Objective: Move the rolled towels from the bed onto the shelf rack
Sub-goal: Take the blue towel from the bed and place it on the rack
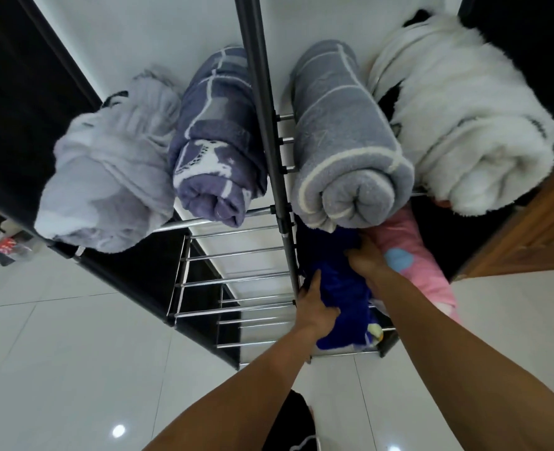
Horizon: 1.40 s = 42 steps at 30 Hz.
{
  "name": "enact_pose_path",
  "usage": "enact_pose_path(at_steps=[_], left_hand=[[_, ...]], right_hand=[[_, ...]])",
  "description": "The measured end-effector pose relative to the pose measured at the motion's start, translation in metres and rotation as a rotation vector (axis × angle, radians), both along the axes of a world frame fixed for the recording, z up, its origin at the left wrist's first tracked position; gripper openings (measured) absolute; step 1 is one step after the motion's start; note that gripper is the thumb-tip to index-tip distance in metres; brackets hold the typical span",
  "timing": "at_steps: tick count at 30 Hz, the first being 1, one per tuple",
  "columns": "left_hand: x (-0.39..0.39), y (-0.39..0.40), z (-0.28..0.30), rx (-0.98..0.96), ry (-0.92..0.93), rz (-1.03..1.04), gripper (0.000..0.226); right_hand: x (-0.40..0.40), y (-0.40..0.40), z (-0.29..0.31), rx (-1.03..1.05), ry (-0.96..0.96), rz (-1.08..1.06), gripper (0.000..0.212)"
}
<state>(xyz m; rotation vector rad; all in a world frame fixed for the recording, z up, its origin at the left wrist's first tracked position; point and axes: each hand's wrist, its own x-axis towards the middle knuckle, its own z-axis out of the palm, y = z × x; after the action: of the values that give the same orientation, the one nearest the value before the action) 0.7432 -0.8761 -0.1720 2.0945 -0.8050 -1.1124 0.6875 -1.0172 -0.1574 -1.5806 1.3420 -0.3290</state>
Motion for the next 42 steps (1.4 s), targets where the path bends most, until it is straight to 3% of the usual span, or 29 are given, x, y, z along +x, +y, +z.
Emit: enact_pose_path(at_steps=[4,9,12,17,23,30,36,40,42], left_hand=[[-0.004,0.007,0.015,0.057,-0.030,-0.067,0.090],[-0.015,0.026,0.052,0.080,-0.126,-0.197,0.075],[-0.021,0.032,0.072,0.063,-0.209,-0.264,0.061],[-0.041,0.047,0.097,0.103,-0.271,-0.412,0.055],[-0.085,0.068,0.132,0.089,-0.234,-0.643,0.040],[-0.142,0.101,0.152,-0.054,-0.173,-0.910,0.027],[-0.228,0.161,0.159,-0.102,-0.091,-1.232,0.026],[-0.305,0.230,0.170,-0.130,-0.008,-1.480,0.005],[-0.343,0.273,0.168,-0.128,0.031,-1.618,0.011]], right_hand=[[-0.015,0.013,0.015,-0.002,0.088,0.071,0.059],[-0.053,0.043,0.031,0.040,0.108,0.100,0.052],[-0.075,0.064,0.059,-0.008,0.087,0.079,0.030],[-0.125,0.102,0.101,0.008,0.026,-0.010,0.031],[-0.198,0.169,0.137,0.142,-0.136,-0.246,0.031],[-0.273,0.272,0.165,0.036,-0.162,-0.550,0.023],[-0.347,0.428,0.175,-0.016,-0.157,-0.911,0.012],[-0.401,0.551,0.176,-0.116,-0.132,-1.276,0.008],[-0.420,0.613,0.172,-0.102,-0.165,-1.446,0.006]])
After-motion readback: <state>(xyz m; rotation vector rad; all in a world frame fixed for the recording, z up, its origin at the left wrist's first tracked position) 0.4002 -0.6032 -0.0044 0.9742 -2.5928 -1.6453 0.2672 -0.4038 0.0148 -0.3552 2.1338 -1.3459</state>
